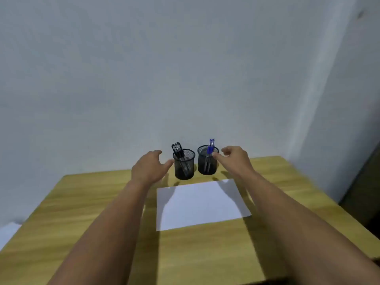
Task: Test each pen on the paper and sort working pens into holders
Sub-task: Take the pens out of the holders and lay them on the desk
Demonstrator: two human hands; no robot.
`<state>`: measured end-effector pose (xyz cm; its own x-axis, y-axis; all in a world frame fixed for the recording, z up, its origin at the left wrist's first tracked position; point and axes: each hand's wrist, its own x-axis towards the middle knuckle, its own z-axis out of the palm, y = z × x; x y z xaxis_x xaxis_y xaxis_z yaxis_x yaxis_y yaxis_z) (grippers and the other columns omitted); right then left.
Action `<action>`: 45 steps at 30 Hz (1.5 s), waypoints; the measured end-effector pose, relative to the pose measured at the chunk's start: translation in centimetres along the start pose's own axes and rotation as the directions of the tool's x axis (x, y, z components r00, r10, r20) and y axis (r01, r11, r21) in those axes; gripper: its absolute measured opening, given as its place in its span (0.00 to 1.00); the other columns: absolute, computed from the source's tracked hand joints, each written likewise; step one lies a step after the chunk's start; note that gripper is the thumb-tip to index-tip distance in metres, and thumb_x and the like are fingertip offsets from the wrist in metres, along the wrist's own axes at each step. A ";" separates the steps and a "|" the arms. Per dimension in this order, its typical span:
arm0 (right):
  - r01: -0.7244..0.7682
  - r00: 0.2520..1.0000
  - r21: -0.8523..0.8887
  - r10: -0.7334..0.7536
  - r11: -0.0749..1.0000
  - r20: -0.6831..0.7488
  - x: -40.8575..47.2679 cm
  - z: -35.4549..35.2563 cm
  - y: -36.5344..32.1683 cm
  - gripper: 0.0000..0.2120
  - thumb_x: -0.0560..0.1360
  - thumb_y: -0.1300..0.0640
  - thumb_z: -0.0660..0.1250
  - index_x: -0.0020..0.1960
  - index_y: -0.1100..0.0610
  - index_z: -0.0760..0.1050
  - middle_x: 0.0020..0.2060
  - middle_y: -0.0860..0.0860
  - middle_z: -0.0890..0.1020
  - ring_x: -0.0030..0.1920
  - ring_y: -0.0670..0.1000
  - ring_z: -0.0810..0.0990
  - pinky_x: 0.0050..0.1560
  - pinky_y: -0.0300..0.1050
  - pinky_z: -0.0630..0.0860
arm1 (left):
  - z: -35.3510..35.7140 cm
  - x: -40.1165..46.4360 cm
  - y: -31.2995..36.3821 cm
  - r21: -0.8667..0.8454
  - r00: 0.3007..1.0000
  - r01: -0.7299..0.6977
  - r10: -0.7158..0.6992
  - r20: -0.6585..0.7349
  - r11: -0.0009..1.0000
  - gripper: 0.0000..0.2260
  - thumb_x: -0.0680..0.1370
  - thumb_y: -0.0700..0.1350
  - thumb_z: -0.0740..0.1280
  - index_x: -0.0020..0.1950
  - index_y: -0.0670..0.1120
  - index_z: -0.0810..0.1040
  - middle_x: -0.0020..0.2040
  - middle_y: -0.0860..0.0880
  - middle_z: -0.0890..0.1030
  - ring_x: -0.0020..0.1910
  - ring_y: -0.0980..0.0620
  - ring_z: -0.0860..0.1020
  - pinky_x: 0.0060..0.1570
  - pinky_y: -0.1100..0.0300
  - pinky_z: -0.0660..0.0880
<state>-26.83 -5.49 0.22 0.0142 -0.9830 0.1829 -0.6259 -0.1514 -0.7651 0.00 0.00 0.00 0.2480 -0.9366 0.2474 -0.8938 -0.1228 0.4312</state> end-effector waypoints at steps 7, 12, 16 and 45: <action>-0.136 0.986 0.169 0.149 0.976 -0.068 9.5 5.0 3.9 0.25 0.74 0.40 0.76 0.61 0.57 0.84 0.57 0.52 0.87 0.58 0.54 0.85 0.65 0.54 0.80 | 5.9 8.5 -1.4 -0.444 0.985 0.171 -0.154 0.075 0.879 0.32 0.74 0.67 0.69 0.70 0.47 0.76 0.63 0.49 0.81 0.62 0.49 0.79 0.63 0.50 0.75; -0.161 0.982 0.281 0.181 0.946 -0.050 13.3 6.9 5.0 0.20 0.71 0.37 0.79 0.44 0.55 0.86 0.41 0.48 0.88 0.46 0.52 0.86 0.56 0.54 0.84 | 8.1 11.2 -1.3 -0.633 0.982 0.191 -0.143 0.127 0.751 0.21 0.73 0.62 0.74 0.54 0.46 0.84 0.51 0.51 0.85 0.49 0.54 0.82 0.42 0.64 0.74; -0.157 0.982 0.261 0.179 0.952 -0.059 14.2 7.9 4.7 0.27 0.70 0.37 0.79 0.39 0.63 0.83 0.30 0.48 0.82 0.35 0.50 0.79 0.41 0.46 0.75 | 9.3 12.0 -1.2 -0.698 0.978 0.205 -0.166 0.124 0.686 0.21 0.70 0.62 0.77 0.44 0.44 0.83 0.42 0.50 0.85 0.42 0.51 0.81 0.45 0.52 0.79; -0.108 0.977 0.348 0.165 0.931 -0.137 14.2 8.7 4.0 0.17 0.74 0.40 0.75 0.35 0.52 0.81 0.25 0.44 0.78 0.36 0.52 0.77 0.60 0.62 0.78 | 9.3 11.9 1.8 -0.750 0.978 0.206 -0.157 0.138 0.629 0.16 0.83 0.52 0.63 0.51 0.42 0.83 0.46 0.46 0.85 0.44 0.50 0.79 0.50 0.55 0.74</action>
<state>-22.32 -20.91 -5.64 -0.1957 -0.9711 0.1370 -0.3134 -0.0705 -0.9470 -2.10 -14.38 -4.36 0.3315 -0.9419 0.0548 -0.2309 -0.0247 0.9727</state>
